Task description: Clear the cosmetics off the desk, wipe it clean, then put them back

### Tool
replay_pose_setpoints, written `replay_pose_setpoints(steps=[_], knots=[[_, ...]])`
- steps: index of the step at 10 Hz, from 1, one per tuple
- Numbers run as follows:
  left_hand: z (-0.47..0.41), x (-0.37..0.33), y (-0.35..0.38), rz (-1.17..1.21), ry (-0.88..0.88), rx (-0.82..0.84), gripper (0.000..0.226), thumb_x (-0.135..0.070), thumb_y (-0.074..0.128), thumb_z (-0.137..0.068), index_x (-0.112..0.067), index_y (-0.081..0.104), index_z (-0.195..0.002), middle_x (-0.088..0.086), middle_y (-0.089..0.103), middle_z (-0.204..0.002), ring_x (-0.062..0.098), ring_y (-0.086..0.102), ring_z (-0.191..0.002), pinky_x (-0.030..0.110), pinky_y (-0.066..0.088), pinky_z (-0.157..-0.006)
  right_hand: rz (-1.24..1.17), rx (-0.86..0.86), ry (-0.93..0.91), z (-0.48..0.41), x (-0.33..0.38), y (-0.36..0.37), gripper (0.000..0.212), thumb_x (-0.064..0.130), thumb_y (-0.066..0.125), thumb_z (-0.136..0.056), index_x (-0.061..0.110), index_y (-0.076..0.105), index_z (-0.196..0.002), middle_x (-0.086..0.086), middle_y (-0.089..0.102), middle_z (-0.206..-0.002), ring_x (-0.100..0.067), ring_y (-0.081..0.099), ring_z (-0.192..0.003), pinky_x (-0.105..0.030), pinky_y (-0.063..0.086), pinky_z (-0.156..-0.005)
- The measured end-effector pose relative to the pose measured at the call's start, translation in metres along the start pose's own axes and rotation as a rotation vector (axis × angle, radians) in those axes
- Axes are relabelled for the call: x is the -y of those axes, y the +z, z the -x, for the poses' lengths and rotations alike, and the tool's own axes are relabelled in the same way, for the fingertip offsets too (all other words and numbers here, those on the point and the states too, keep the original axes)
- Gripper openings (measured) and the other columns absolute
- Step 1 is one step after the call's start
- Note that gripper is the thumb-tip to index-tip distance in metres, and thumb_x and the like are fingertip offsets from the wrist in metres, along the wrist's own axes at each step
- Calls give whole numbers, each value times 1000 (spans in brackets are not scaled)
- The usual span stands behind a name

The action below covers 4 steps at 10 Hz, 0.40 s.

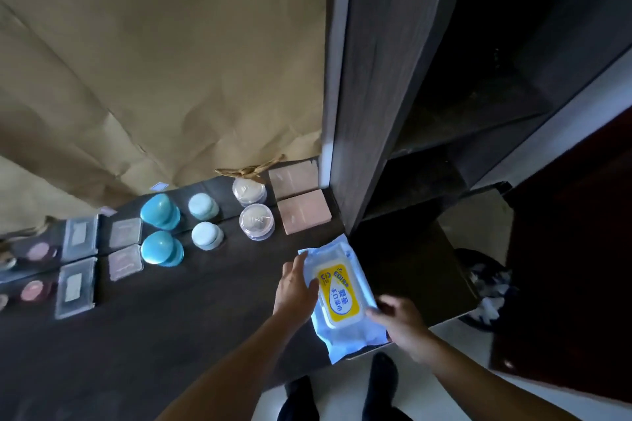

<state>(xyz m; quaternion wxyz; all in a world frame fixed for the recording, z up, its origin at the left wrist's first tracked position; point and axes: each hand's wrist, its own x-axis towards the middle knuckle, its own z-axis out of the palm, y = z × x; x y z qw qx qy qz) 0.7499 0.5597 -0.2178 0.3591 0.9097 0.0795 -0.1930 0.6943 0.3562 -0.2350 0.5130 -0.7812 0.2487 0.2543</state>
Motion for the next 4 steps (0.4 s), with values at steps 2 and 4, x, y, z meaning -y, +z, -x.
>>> replay_pose_setpoints(steps=[2,4], knots=[[53,-7,36,-68,-82,-161,45,-29,50,-93,-19,39,-135,1,38,-132,22,43,-117,33,43,-90,44,230,15,-5,1,-20,14,22,66,-85,8,63,-87,-5,55,-65,-14,49,-54,-22,41,-45],[83,-7,67,-126,-109,-196,52,-36,40,-97,-23,25,-145,3,42,-126,22,46,-113,35,44,-91,267,158,-204,-17,7,-42,19,25,58,-91,11,66,-79,-5,68,-70,-13,62,-58,-26,46,-52]])
